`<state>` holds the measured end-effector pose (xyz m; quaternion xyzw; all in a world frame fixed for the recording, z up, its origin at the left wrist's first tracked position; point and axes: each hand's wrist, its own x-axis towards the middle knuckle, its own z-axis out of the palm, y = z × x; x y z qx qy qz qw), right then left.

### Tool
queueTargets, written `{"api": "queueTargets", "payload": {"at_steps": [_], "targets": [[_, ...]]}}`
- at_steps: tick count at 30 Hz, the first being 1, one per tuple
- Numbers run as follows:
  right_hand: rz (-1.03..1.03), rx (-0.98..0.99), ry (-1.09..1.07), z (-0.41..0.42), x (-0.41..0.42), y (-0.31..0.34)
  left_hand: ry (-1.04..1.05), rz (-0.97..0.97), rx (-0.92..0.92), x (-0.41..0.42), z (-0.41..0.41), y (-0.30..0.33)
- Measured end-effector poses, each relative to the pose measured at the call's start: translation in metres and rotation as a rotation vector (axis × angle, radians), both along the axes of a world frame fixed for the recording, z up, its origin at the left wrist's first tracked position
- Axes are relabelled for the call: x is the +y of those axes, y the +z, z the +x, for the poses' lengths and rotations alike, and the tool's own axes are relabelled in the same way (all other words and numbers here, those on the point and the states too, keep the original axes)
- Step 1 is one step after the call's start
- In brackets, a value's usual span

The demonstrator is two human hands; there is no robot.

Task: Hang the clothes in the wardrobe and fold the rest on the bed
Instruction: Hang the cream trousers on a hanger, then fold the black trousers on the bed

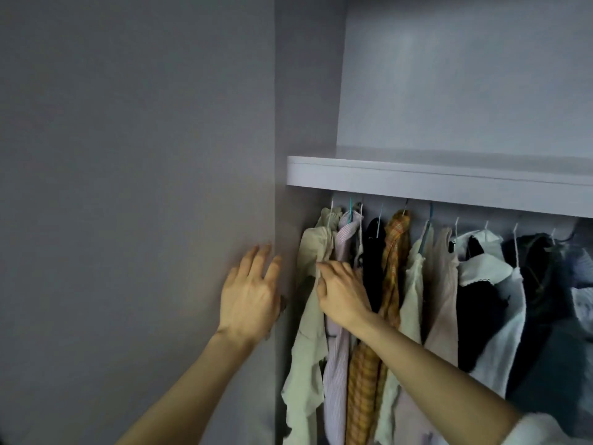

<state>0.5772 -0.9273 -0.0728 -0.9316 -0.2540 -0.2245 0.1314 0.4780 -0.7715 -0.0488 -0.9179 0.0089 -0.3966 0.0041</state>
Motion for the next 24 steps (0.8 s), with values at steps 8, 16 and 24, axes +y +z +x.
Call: {"api": "queueTargets", "payload": {"at_steps": [8, 16, 24], "targets": [[0.313, 0.293, 0.298, -0.123, -0.004, -0.082, 0.068, -0.186, 0.155, -0.009, -0.128, -0.096], [0.149, 0.662, 0.640, -0.234, 0.025, -0.177, 0.508, -0.532, 0.389, -0.021, -0.293, -0.193], [-0.153, 0.710, 1.094, -0.337, 0.091, -0.213, 1.037, -0.789, 0.331, -0.015, -0.426, -0.242]]}}
